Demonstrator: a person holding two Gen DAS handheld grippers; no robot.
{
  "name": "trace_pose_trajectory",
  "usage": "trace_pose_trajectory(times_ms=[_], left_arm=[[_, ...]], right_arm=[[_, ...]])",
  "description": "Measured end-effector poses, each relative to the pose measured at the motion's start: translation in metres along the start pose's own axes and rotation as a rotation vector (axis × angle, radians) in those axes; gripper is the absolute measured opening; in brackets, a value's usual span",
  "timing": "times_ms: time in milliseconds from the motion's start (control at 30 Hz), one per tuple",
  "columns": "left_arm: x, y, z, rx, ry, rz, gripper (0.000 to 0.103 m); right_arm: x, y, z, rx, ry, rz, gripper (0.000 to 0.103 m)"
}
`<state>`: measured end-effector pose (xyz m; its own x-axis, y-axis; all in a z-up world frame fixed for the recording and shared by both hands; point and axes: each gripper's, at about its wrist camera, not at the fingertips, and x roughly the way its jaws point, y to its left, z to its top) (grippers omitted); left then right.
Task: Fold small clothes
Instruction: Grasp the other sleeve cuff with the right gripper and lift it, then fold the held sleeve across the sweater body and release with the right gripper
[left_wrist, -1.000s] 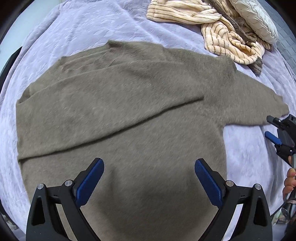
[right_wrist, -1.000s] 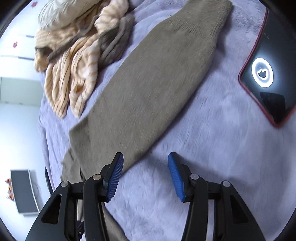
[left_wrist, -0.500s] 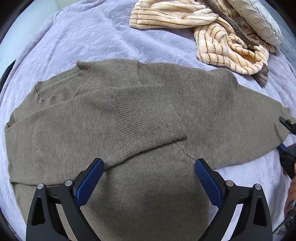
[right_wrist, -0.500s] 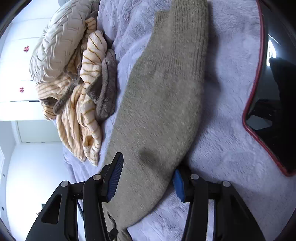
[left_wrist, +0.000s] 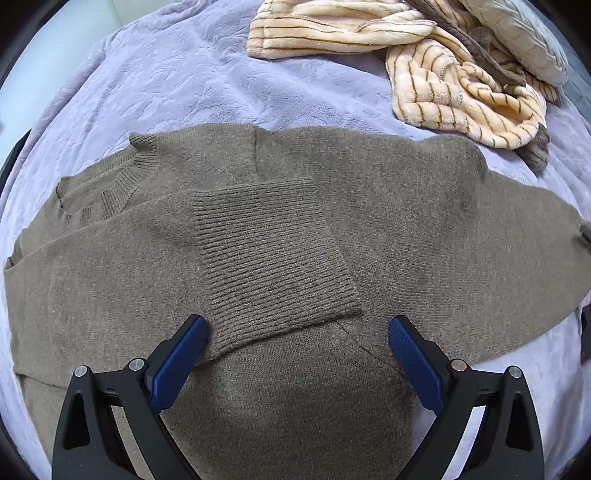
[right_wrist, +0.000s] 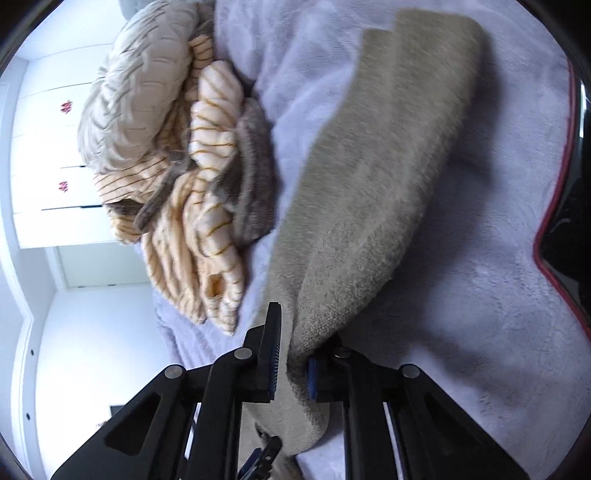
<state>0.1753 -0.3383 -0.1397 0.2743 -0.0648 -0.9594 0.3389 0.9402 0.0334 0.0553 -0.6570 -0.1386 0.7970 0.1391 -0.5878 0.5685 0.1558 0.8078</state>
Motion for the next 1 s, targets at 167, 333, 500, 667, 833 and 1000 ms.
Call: trace_pose_trajectory(times_ms=[167, 333, 500, 667, 833, 1000], left_arm=[[-0.006, 0.006, -0.001, 0.009, 0.009, -0.031, 0.099], [-0.026, 0.035, -0.005, -0.014, -0.021, -0.042, 0.099], [-0.043, 0.080, -0.013, -0.043, -0.055, -0.024, 0.099], [-0.052, 0.133, -0.023, -0.097, -0.064, 0.013, 0.099], [-0.055, 0.190, -0.040, -0.148, -0.057, 0.021, 0.099], [-0.059, 0.242, -0.058, -0.194, -0.071, 0.045, 0.099]], right_arm=[[-0.005, 0.032, -0.009, -0.064, 0.024, 0.073, 0.012], [0.000, 0.076, -0.031, -0.148, 0.052, 0.119, 0.012], [0.015, 0.119, -0.058, -0.230, 0.092, 0.147, 0.012], [0.038, 0.166, -0.102, -0.349, 0.146, 0.142, 0.012], [0.073, 0.213, -0.166, -0.580, 0.210, 0.050, 0.012], [0.120, 0.229, -0.250, -0.846, 0.311, -0.090, 0.012]])
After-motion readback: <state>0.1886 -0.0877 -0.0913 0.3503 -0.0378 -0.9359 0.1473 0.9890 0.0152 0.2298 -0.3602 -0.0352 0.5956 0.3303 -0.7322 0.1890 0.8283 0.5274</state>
